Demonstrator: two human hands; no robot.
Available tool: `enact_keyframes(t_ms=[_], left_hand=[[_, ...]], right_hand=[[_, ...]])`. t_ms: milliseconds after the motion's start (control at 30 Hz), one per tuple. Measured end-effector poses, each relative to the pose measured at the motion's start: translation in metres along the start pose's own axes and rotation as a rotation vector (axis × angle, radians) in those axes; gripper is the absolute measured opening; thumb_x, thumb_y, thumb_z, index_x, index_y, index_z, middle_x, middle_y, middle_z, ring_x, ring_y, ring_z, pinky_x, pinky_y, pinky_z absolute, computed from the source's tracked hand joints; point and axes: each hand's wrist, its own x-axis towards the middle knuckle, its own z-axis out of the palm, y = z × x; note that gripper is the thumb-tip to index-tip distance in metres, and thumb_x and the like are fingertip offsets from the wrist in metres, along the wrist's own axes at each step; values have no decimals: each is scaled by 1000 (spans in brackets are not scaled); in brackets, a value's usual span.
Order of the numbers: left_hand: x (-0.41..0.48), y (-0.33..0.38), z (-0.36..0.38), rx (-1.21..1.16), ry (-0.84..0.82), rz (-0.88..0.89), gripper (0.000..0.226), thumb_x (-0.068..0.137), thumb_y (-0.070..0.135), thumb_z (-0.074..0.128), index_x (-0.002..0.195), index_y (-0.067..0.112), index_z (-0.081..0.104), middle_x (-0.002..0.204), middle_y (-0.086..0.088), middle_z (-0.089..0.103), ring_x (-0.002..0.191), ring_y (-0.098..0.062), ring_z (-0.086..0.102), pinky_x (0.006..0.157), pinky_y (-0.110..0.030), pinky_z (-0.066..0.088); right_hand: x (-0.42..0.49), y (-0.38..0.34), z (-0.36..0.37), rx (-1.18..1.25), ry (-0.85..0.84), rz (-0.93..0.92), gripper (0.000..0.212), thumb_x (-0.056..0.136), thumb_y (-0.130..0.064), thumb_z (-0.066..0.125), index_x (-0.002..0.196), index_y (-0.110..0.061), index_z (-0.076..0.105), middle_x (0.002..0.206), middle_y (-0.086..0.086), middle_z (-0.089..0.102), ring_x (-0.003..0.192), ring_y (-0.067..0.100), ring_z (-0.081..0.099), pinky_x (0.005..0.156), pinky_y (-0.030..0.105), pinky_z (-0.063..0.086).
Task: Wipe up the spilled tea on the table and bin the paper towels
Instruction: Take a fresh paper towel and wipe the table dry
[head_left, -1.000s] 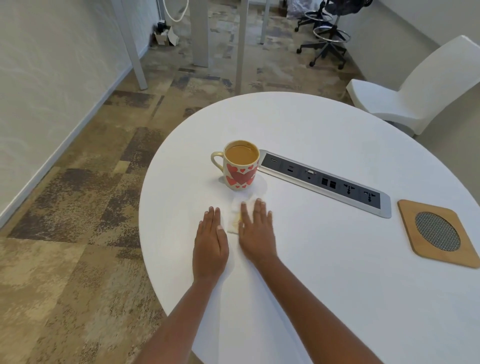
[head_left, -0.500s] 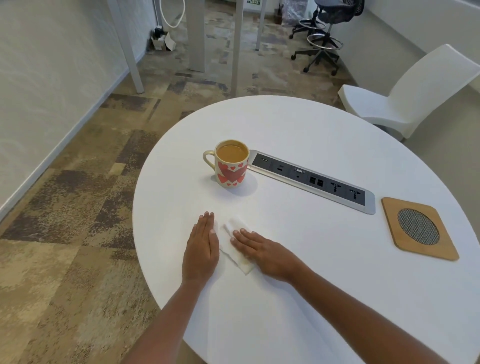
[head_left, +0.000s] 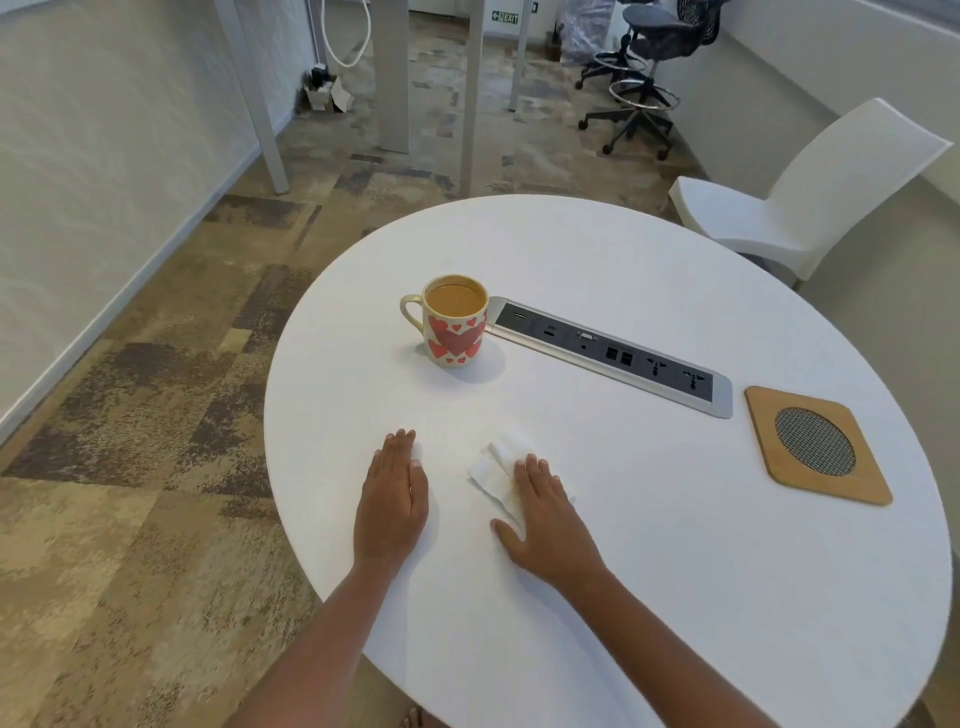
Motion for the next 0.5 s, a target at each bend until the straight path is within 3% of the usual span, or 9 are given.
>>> enact_keyframes(t_ms=[100, 267, 333, 367, 400, 433, 467, 500], left_hand=[[-1, 0, 0, 29, -7, 14, 56, 87, 24, 23, 136, 1, 40, 144, -15, 42, 139, -25, 32, 115, -30, 18], [-1, 0, 1, 38, 4, 11, 55, 87, 24, 24, 134, 2, 42, 143, -15, 44, 138, -26, 34, 115, -33, 21], [-2, 0, 1, 40, 4, 15, 55, 87, 23, 23, 134, 2, 42, 143, -15, 45, 137, -26, 35, 115, -32, 20], [-2, 0, 1, 38, 5, 14, 55, 87, 23, 23, 134, 2, 43, 142, -15, 45, 137, -26, 35, 115, -32, 20], [-2, 1, 1, 36, 6, 13, 55, 87, 23, 23, 134, 2, 43, 142, -15, 45, 137, -26, 35, 115, -32, 20], [-2, 1, 0, 35, 6, 13, 55, 87, 23, 24, 134, 2, 43, 142, -15, 45, 137, -26, 35, 115, -32, 20], [-2, 1, 0, 39, 6, 13, 55, 87, 23, 24, 134, 2, 43, 142, -15, 45, 137, -26, 35, 115, -32, 20], [-1, 1, 0, 46, 5, 14, 55, 87, 23, 24, 134, 1, 43, 143, -15, 45, 137, -26, 35, 115, -32, 19]], right_hand=[[4, -8, 0, 41, 37, 63, 59, 97, -21, 34, 148, -4, 11, 159, 11, 8, 148, 23, 8, 119, 29, 10], [5, -4, -4, -154, 10, 56, 53, 97, -2, 27, 148, 1, 9, 158, 17, 13, 147, 25, 16, 113, 35, 29], [4, -1, -7, -253, 73, -31, 56, 84, -2, 62, 134, 10, 40, 139, 29, 45, 131, 31, 48, 97, 32, 48], [4, 0, -12, -313, 80, -49, 59, 62, -6, 83, 115, 10, 61, 116, 27, 65, 109, 29, 66, 81, 27, 56], [5, 5, -14, -377, 119, -66, 60, 44, -9, 92, 98, 6, 71, 99, 21, 74, 92, 25, 73, 68, 24, 58], [7, 11, -18, -414, 136, -67, 60, 44, -9, 92, 97, 7, 71, 98, 22, 73, 91, 25, 73, 67, 25, 58], [9, 18, -25, -400, 124, -51, 58, 63, -7, 83, 114, 11, 61, 115, 29, 65, 106, 28, 67, 79, 29, 57], [13, 28, -30, -349, 108, -12, 55, 84, -4, 62, 134, 9, 42, 137, 31, 46, 124, 30, 54, 94, 35, 51]])
